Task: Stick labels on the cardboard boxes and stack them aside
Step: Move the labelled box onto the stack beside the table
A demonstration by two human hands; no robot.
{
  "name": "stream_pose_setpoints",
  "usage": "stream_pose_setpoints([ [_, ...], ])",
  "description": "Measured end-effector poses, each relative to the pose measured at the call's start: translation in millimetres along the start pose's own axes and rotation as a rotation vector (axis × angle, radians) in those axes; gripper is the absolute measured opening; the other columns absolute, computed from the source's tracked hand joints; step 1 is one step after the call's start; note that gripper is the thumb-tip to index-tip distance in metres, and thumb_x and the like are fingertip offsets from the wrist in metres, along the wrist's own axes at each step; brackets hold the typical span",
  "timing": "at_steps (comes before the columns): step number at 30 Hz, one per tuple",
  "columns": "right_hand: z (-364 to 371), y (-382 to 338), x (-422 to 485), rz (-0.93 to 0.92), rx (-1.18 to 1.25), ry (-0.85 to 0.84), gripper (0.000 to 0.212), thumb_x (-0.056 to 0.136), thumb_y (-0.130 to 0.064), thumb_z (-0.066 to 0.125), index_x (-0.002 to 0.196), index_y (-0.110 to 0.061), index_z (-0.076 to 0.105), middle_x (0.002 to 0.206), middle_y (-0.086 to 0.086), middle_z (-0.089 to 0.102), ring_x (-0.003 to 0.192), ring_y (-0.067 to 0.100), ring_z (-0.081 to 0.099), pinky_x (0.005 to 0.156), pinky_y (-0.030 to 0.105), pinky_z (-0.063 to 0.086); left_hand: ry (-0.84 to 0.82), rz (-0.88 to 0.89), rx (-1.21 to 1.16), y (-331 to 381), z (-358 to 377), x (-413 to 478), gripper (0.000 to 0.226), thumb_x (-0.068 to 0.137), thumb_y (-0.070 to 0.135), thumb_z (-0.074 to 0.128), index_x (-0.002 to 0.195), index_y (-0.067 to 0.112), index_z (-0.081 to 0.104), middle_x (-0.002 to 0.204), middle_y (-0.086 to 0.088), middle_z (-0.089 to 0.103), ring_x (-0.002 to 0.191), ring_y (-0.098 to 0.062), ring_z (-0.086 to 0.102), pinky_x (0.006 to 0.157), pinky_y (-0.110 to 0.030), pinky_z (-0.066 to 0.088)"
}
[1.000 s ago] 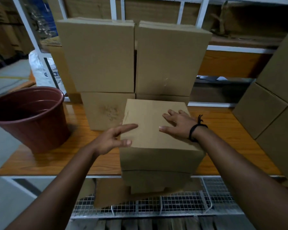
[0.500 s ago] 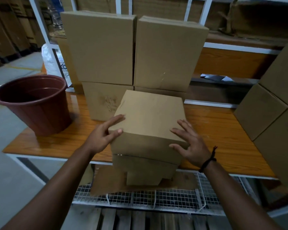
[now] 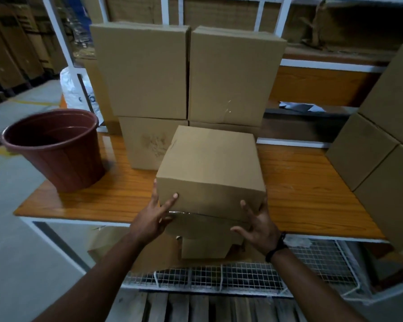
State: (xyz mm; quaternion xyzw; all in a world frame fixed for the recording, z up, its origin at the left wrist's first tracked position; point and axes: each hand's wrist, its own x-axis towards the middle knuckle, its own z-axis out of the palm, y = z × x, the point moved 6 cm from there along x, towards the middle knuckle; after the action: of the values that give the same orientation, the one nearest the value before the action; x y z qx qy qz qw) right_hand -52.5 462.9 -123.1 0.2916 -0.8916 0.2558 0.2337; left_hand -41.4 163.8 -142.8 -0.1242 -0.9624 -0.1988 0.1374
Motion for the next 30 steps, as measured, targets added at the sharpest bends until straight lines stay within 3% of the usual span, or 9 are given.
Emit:
stream_pose_setpoints([
  [2, 4.4, 2.5, 4.0, 0.113, -0.028, -0.033, 0.114, 0.07, -0.04, 0.081, 0.149, -0.05, 0.0, 0.128, 0.039, 0.048, 0.102, 0.045, 0.064, 0.07, 0.047, 0.059, -0.052, 0.009, -0.005, -1.3, 1.5, 3.1, 0.105, 0.094, 0.03, 0.062, 0.125, 0.075, -0.027, 0.157, -0.024, 0.023, 0.118, -0.033, 0.057, 0.093, -0.044, 0.054],
  [4, 2.9, 1.2, 7.8, 0.185, -0.026, -0.06, 0.122, 0.067, -0.03, 0.086, 0.148, -0.052, -0.002, 0.123, 0.037, 0.053, 0.096, 0.044, 0.066, 0.069, 0.044, 0.057, -0.037, 0.033, 0.016, -0.4, -8.1, 8.8, 0.105, 0.094, 0.032, 0.062, 0.126, 0.074, -0.028, 0.149, -0.024, 0.037, 0.102, -0.028, 0.063, 0.085, -0.039, 0.055],
  [7, -14.6, -8.1, 13.9, 0.245, -0.028, -0.08, 0.111, 0.073, -0.036, 0.08, 0.146, -0.056, -0.002, 0.129, 0.029, 0.049, 0.109, 0.041, 0.06, 0.083, 0.042, 0.055, -0.02, 0.042, -0.037, -1.3, -28.9, 15.1, 0.104, 0.091, 0.036, 0.067, 0.133, 0.073, -0.021, 0.143, -0.022, 0.046, 0.074, -0.018, 0.06, 0.072, -0.033, 0.051],
  [11, -57.2, -19.8, 31.7, 0.38, 0.061, -0.099, 0.099, 0.075, -0.031, 0.08, 0.143, -0.053, 0.011, 0.147, 0.005, 0.034, 0.127, 0.021, 0.043, 0.102, 0.042, 0.047, 0.031, 0.172, -0.13, 11.8, -68.7, 33.6, 0.089, 0.083, 0.047, 0.064, 0.145, 0.064, 0.003, 0.127, -0.012, 0.059, 0.082, -0.026, 0.066, 0.067, -0.036, 0.059],
  [16, -115.5, -31.7, 64.6, 0.497, 0.23, -0.096, 0.09, 0.064, -0.034, 0.084, 0.129, -0.064, 0.028, 0.138, -0.015, 0.039, 0.127, 0.009, 0.039, 0.104, 0.036, 0.043, 0.028, 0.204, -0.243, 33.4, -125.4, 59.5, 0.065, 0.08, 0.07, 0.054, 0.138, 0.068, 0.026, 0.123, 0.01, 0.062, 0.085, -0.007, 0.066, 0.069, -0.029, 0.057],
  [19, -123.6, -31.9, 80.6, 0.535, 0.335, -0.152, 0.081, 0.067, -0.035, 0.08, 0.127, -0.065, 0.033, 0.139, -0.022, 0.035, 0.131, 0.01, 0.038, 0.105, 0.039, 0.043, 0.021, 0.135, -0.356, 36.2, -145.3, 72.7, 0.06, 0.082, 0.052, 0.07, 0.134, 0.06, 0.041, 0.117, 0.012, 0.064, 0.097, -0.008, 0.065, 0.081, -0.027, 0.053],
  [24, -106.4, -21.2, 102.8, 0.632, 0.321, -0.252, 0.074, 0.077, -0.034, 0.076, 0.136, -0.052, 0.035, 0.147, -0.013, 0.038, 0.13, 0.014, 0.041, 0.099, 0.04, 0.047, -0.034, -0.004, -0.458, 24.1, -135.5, 92.2, 0.056, 0.082, 0.038, 0.076, 0.133, 0.047, 0.053, 0.118, 0.004, 0.064, 0.077, 0.004, 0.058, 0.076, -0.027, 0.047],
  [28, -82.2, -5.8, 119.9, 0.676, 0.264, -0.374, 0.069, 0.081, -0.042, 0.072, 0.14, -0.049, 0.036, 0.148, -0.005, 0.04, 0.125, 0.024, 0.048, 0.094, 0.043, 0.048, -0.133, -0.147, -0.686, -0.4, -108.3, 104.9, 0.048, 0.072, 0.046, 0.075, 0.114, 0.063, 0.058, 0.139, 0.003, 0.057, 0.119, -0.018, 0.056, 0.104, -0.046, 0.046],
  [30, -72.0, 4.3, 128.1, 0.687, 0.243, -0.385, 0.063, 0.085, -0.041, 0.069, 0.14, -0.046, 0.039, 0.15, -0.003, 0.04, 0.13, 0.023, 0.043, 0.1, 0.041, 0.043, -0.164, -0.177, -0.737, -4.9, -97.2, 111.5, 0.045, 0.081, 0.037, 0.075, 0.118, 0.057, 0.058, 0.143, 0.002, 0.053, 0.13, -0.02, 0.049, 0.11, -0.051, 0.039],
])
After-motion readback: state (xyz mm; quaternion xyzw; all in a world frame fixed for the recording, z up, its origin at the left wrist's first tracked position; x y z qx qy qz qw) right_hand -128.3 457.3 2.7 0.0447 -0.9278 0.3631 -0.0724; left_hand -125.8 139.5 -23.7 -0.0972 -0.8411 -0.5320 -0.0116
